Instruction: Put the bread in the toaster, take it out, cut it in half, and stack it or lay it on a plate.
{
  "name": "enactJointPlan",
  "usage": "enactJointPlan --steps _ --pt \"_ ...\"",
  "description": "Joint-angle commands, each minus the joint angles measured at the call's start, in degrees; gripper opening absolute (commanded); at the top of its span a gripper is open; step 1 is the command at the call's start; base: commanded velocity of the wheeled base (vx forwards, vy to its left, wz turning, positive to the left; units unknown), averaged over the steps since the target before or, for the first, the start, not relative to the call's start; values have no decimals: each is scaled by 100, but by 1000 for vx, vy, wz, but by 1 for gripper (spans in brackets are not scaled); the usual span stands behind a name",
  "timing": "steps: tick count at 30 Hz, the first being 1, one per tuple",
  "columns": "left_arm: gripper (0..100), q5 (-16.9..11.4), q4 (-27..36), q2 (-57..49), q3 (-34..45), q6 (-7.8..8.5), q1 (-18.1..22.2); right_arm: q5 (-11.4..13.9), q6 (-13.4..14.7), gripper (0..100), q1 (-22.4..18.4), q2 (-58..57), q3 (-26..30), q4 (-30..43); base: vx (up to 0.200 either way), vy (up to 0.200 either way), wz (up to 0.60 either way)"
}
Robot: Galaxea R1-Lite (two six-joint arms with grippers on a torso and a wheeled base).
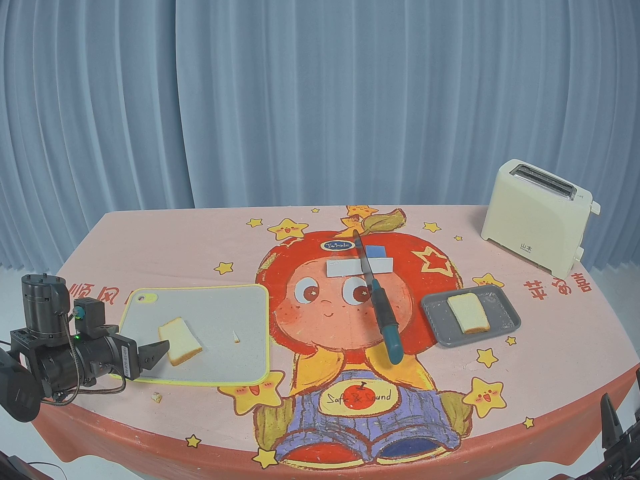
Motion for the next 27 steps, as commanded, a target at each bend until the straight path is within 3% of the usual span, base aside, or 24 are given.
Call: enactJointPlan --steps 1,11,16,27 --pt "100 -6 -65 187 22 -13 -2 1 0 100 0 -57 101 -2 0 0 0" --pt "100 118 -1418 987 312 -31 6 1 0 100 0 -57 101 -2 0 0 0" --pt "100 179 -1480 1022 295 -189 24 1 0 100 0 -49 101 -2 0 0 0" --pt "100 346 -1480 1022 286 -207 42 1 0 100 0 -57 101 -2 0 0 0"
